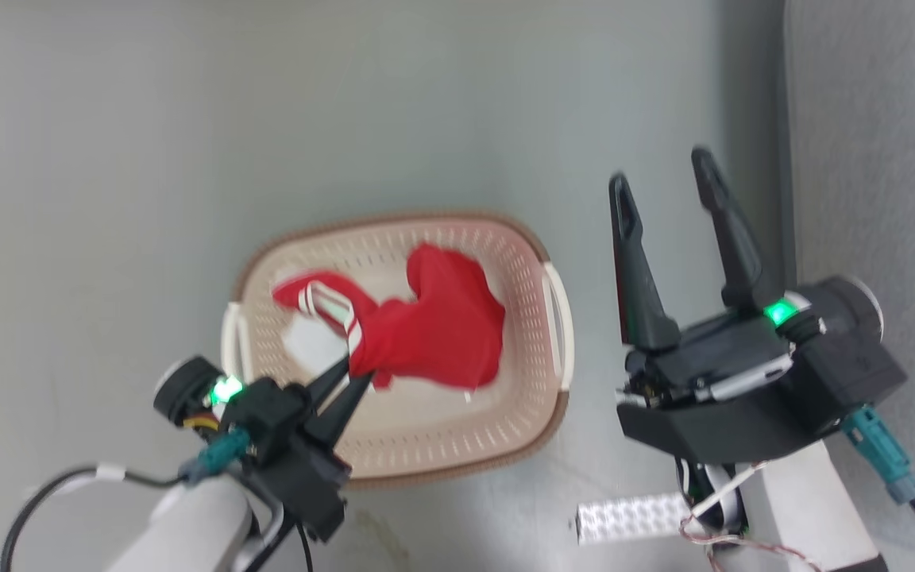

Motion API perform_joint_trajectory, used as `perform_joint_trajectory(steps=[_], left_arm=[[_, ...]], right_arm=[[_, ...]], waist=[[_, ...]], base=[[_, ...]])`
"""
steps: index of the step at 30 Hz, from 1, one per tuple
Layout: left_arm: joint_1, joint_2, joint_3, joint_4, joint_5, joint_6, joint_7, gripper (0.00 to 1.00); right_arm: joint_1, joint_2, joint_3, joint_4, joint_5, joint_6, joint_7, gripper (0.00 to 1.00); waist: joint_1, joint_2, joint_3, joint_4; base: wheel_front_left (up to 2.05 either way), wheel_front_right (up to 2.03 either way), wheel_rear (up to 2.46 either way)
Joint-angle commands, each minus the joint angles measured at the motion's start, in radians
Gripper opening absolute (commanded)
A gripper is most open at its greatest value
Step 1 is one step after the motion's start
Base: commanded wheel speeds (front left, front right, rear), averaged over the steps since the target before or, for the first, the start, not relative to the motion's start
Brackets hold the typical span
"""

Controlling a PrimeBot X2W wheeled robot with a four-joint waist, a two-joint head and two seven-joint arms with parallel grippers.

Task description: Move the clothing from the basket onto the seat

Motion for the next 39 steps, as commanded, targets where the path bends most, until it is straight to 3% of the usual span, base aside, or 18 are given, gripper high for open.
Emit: perform_joint_trajectory(steps=[1,11,23,39], left_arm=[[0.035,-0.003,0.014,-0.015,0.018,0.0,-0.006,0.0],[0.187,-0.031,0.16,-0.164,0.098,-0.019,-0.006,0.0],[0.187,-0.077,0.232,-0.223,0.136,-0.032,-0.006,0.0],[0.057,-0.2,0.194,-0.14,0.153,-0.008,0.049,0.0]], right_arm=[[0.023,-0.003,-0.002,0.007,0.004,-0.001,-0.001,1.0],[0.154,-0.023,-0.012,0.049,0.042,-0.001,-0.001,1.0],[0.288,-0.036,0.028,0.089,0.097,-0.001,-0.001,1.0],[0.318,-0.107,0.257,0.126,0.216,-0.001,-0.001,1.0]], waist=[[0.0003,0.0001,-0.135,0.05],[0.0003,0.0001,-0.33,0.08],[0.0003,0.0001,-0.509,0.067],[0.0003,0.0001,-0.643,0.039]], base=[[0.0,0.0,0.0],[0.0,0.0,0.0],[0.0,0.0,0.0],[0.0,0.0,0.0]])
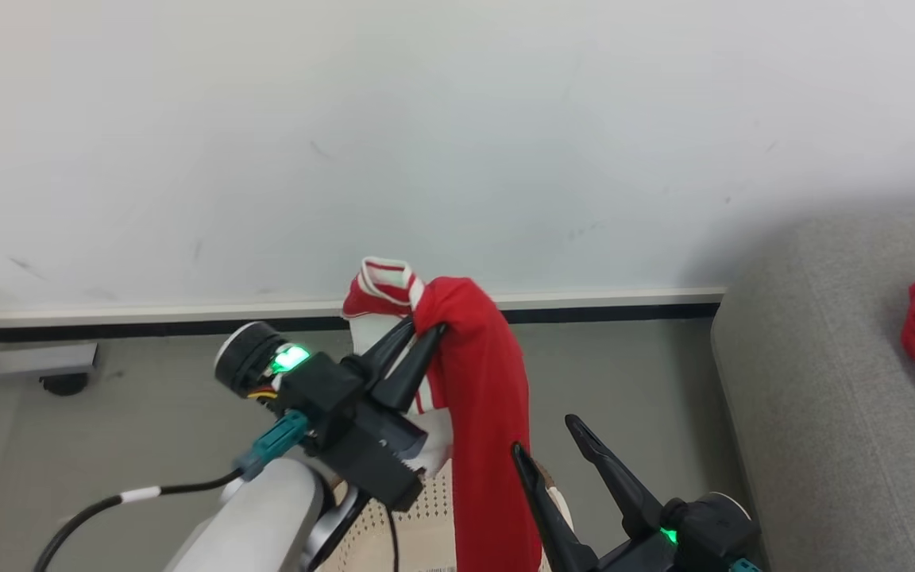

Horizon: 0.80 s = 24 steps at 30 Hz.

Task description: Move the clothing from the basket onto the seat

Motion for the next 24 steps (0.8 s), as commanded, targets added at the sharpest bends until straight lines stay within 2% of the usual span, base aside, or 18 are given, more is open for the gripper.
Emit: perform_joint_trajectory(steps=[1,7,13,22,23,24], left_arm=[[-0.022,-0.014,-0.008,0.001,0.001,0.003,0.009,0.0],[-0.073,-0.065,-0.065,-0.018,0.001,-0.01,0.029,0.0],[-0.103,-0.097,-0.134,-0.048,-0.018,-0.023,0.042,0.0],[-0.124,-0.112,-0.192,-0.062,-0.035,-0.002,0.055,0.0],[-0.125,-0.112,-0.195,-0.061,-0.035,-0.001,0.055,0.0],[-0.125,-0.113,-0.198,-0.06,-0.036,0.0,0.054,0.0]], right_arm=[[-0.01,-0.004,0.008,0.013,0.006,-0.001,-0.001,1.0],[-0.01,0.014,0.017,0.103,0.037,-0.001,-0.001,1.0],[-0.018,0.037,-0.024,0.172,0.007,-0.001,-0.001,1.0],[0.001,0.067,-0.079,0.182,-0.064,-0.001,-0.001,0.99],[0.002,0.068,-0.09,0.182,-0.075,-0.001,-0.001,0.53],[0.005,0.07,-0.097,0.181,-0.083,-0.001,-0.001,0.35]], waist=[[0.0001,0.0001,-0.018,-0.013],[0.0001,0.0001,-0.037,-0.019],[0.0001,0.0001,-0.042,-0.021],[0.0001,0.0001,-0.036,-0.019],[0.0001,0.0001,-0.035,-0.018],[0.0001,0.0001,-0.034,-0.016]], base=[[0.0,0.0,0.0],[0.0,0.0,0.0],[0.0,0.0,0.0],[0.0,0.0,0.0],[0.0,0.0,0.0],[0.0,0.0,0.0]])
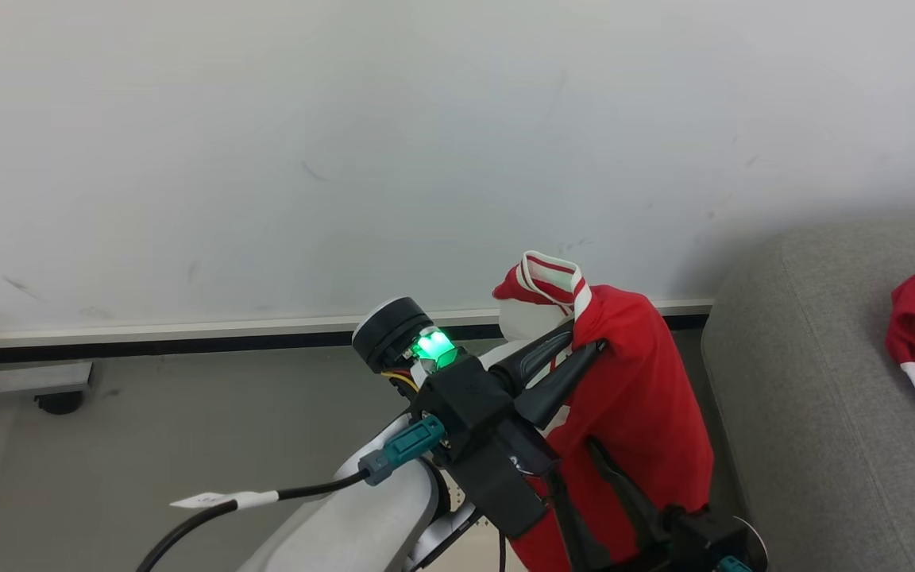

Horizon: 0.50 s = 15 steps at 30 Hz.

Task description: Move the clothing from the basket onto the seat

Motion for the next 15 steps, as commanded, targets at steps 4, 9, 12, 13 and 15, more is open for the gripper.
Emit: perform_joint_trajectory(steps=[4,9,12,13,15], left_arm=[[-0.012,-0.003,-0.007,0.005,-0.008,0.008,-0.003,0.0],[-0.013,0.006,-0.009,0.018,-0.009,0.013,-0.007,0.0],[-0.016,0.011,-0.007,0.027,-0.012,0.013,-0.011,0.0],[-0.017,0.013,-0.006,0.031,-0.012,0.014,-0.01,0.0],[-0.019,0.014,-0.005,0.035,-0.013,0.015,-0.012,0.0]], right_arm=[[0.017,0.011,-0.022,0.002,-0.034,-0.001,-0.001,0.0],[0.014,0.015,-0.021,-0.004,-0.042,-0.001,-0.001,0.0],[0.012,0.016,-0.018,-0.01,-0.043,-0.001,-0.001,0.0],[0.011,0.015,-0.015,-0.012,-0.042,-0.001,-0.001,0.0],[0.009,0.014,-0.012,-0.014,-0.04,-0.001,-0.001,0.0]], waist=[[-0.0001,0.0,0.004,0.005],[-0.0001,0.0,0.006,0.004],[-0.0001,0.0,0.008,0.003],[-0.0001,0.0,0.009,0.003],[-0.0001,0.0,0.01,0.002]], base=[[0.0,0.0,0.0],[0.0,0.0,0.0],[0.0,0.0,0.0],[0.0,0.0,0.0],[0.0,0.0,0.0]])
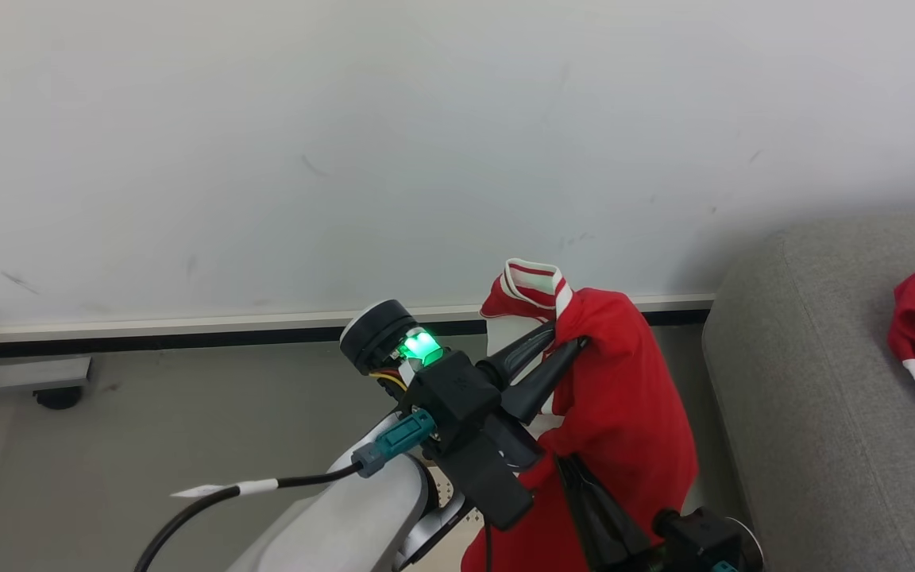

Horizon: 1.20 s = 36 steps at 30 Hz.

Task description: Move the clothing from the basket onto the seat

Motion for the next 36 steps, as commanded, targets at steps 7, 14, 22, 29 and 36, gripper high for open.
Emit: perform_joint_trajectory(steps=[7,14,22,29,36], left_arm=[[-0.009,0.019,0.024,0.052,-0.011,0.024,-0.027,0.0],[0.027,0.035,0.019,0.087,-0.031,0.023,-0.013,1.0],[0.054,0.061,0.008,0.092,-0.054,0.007,0.013,1.0],[0.055,0.066,0.001,0.082,-0.06,0.012,0.015,1.0],[0.048,0.073,-0.005,0.064,-0.057,0.016,0.01,1.0]], right_arm=[[-0.007,-0.014,0.018,-0.034,0.006,-0.001,-0.001,0.0],[0.001,-0.015,0.0,-0.077,-0.007,-0.001,-0.001,0.0],[0.008,-0.012,-0.03,-0.112,-0.023,-0.001,-0.001,0.0],[0.01,-0.019,-0.032,-0.117,-0.025,-0.001,-0.001,0.0],[-0.001,-0.018,-0.042,-0.127,-0.031,-0.001,-0.001,0.0]], waist=[[0.0,-0.0001,0.009,-0.007],[0.0,-0.0001,0.016,-0.015],[0.0,-0.0001,0.022,-0.019],[0.0,-0.0001,0.025,-0.022],[0.0,-0.0001,0.041,-0.073]], base=[[0.0,0.0,0.0],[0.0,0.0,0.0],[0.0,0.0,0.0],[0.0,0.0,0.0],[0.0,0.0,0.0]])
